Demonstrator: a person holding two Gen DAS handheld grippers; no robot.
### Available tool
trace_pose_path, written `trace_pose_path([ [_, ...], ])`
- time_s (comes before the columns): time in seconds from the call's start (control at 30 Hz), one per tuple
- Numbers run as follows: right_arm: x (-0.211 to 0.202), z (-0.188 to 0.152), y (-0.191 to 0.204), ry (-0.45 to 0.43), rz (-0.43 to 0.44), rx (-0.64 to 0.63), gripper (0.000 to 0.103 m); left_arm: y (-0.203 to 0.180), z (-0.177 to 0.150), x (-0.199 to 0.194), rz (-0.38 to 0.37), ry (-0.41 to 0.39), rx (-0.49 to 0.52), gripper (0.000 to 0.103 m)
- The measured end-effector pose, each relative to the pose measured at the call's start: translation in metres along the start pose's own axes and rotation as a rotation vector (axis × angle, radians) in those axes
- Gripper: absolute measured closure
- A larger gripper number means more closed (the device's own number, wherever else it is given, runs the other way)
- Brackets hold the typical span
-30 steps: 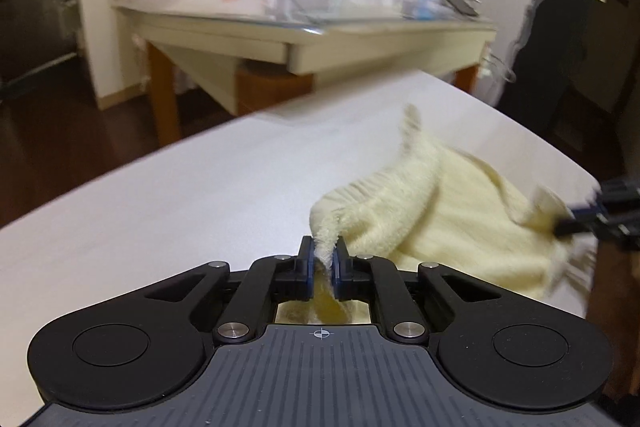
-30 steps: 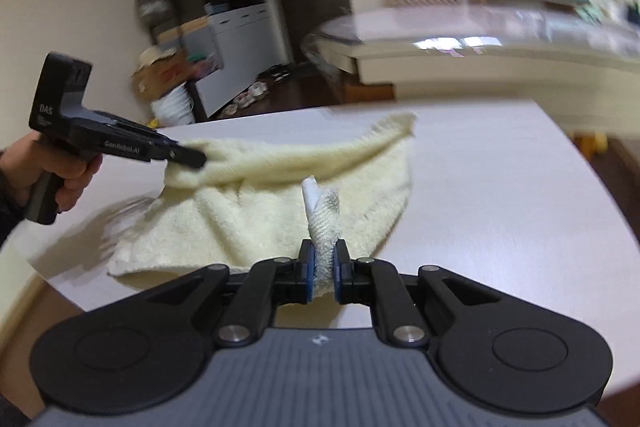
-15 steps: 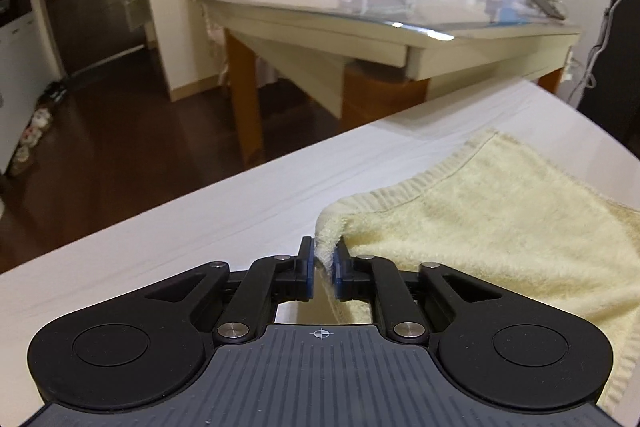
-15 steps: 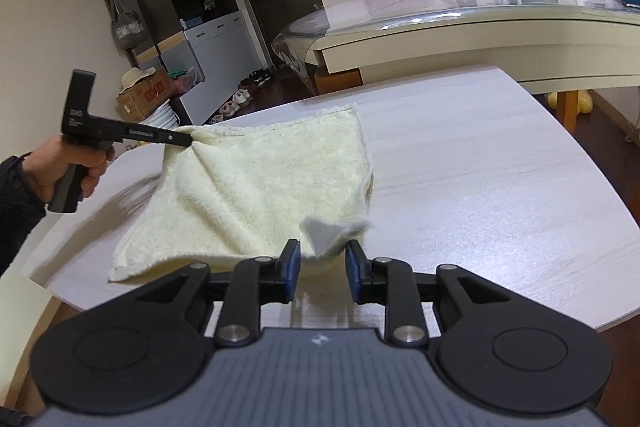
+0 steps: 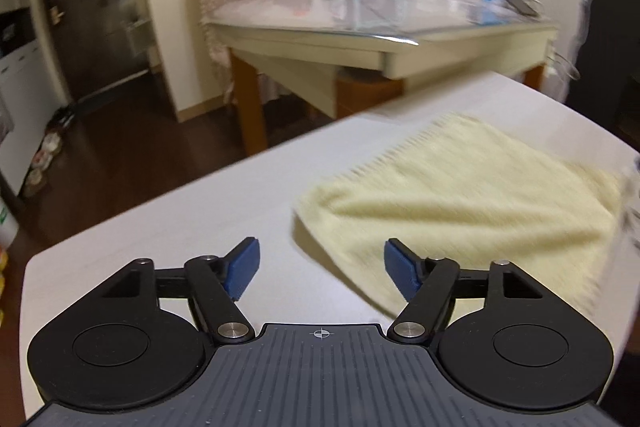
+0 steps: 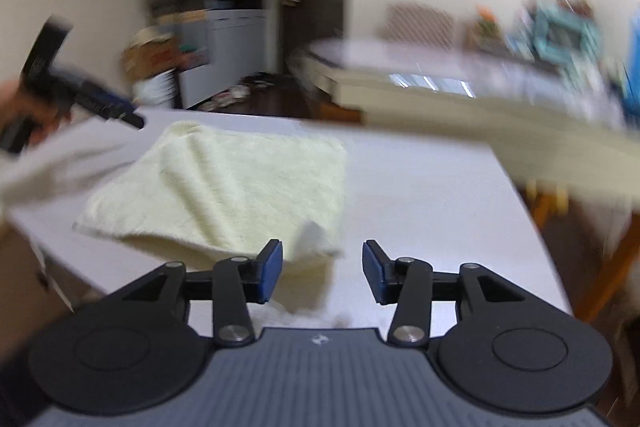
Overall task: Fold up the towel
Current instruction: 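Grasp one towel corner with the left gripper while the right gripper grasps another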
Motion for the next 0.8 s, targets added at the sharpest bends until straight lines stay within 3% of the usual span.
trace_pose_path([
  [0.2,0.006,-0.011,0.082,0.016,0.184,-0.306,0.052,-0.03,-0.013,-0.007,-0.083,0.022,0.075,0.027],
  [0.37,0.014,-0.024,0.11,0.016,0.156,-0.529,0.052,-0.055,-0.021,-0.017,-0.152,0.008,0.166,0.027],
  [0.5,0.012,-0.026,0.11,0.023,0.164,-0.54,0.052,-0.074,-0.03,-0.03,-0.187,-0.01,0.267,0.027],
  [0.6,0.019,-0.032,0.115,0.025,0.132,-0.625,0.053,-0.088,-0.037,-0.04,-0.214,-0.022,0.342,0.026],
  [0.8,0.048,-0.047,0.131,0.046,0.106,-0.839,0.059,-0.096,-0.042,-0.057,-0.218,-0.064,0.375,0.018],
])
Point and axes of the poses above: each gripper's, at about its wrist camera, not at the fingertips, and x roughly the way its jaws point, y to its left, z to its top, the point moved 7 cm from there along x, roughly the way its jaws point, and after that the axes turned 15 degrees about x, right-handed, at the moved point
